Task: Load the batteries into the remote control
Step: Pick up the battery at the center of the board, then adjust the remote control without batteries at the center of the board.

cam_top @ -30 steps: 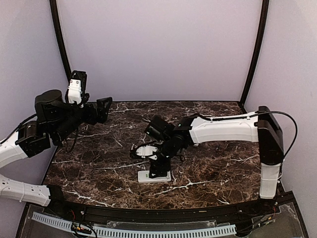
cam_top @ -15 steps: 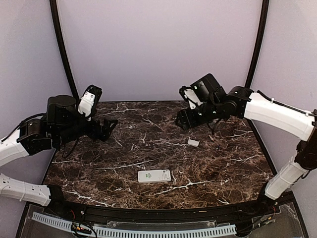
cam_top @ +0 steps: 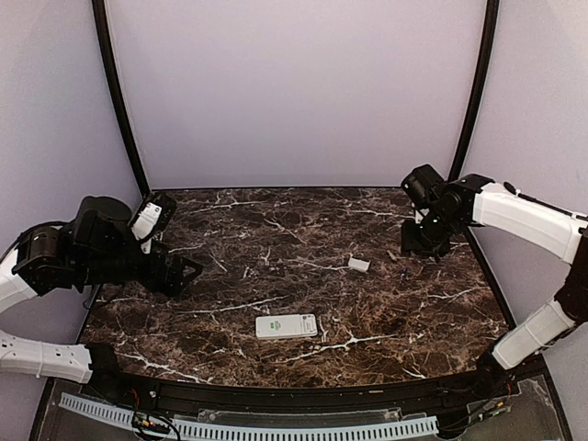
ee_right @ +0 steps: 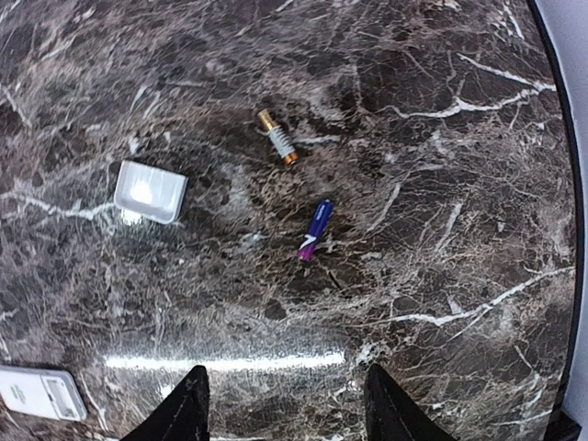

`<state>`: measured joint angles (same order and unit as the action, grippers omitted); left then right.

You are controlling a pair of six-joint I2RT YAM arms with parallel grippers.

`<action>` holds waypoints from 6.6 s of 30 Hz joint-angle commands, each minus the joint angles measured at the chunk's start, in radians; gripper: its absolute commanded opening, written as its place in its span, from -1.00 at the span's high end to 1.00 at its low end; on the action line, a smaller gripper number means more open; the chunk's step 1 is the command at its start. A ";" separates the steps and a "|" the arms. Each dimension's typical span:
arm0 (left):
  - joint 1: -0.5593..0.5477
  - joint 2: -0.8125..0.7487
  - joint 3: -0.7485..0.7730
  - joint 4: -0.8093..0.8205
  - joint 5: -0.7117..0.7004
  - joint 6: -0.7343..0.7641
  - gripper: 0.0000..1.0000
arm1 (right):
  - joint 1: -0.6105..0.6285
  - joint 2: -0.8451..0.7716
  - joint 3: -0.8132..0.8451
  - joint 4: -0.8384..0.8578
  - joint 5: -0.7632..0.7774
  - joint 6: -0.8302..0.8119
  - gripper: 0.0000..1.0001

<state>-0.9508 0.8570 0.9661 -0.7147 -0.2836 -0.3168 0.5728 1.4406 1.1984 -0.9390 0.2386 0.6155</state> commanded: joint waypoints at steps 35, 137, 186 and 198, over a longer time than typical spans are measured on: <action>0.004 0.134 -0.068 0.255 0.126 0.012 -0.97 | -0.266 0.378 -0.087 0.324 -0.199 -0.089 0.27; -0.103 0.978 0.063 0.444 0.506 0.742 0.62 | 0.385 -0.530 -0.714 1.297 -0.690 -0.609 1.00; -0.111 0.802 -0.034 0.455 0.499 0.644 -0.75 | 0.401 -0.164 -0.480 0.900 -0.412 0.154 1.00; -0.116 0.854 -0.055 0.485 0.460 0.641 -0.76 | 0.492 0.070 -0.487 1.139 -0.316 0.095 1.00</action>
<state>-1.0588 1.7023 0.9318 -0.2405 0.1925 0.3363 1.0313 1.4689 0.7097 0.0677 -0.1284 0.7521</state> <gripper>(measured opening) 0.882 0.048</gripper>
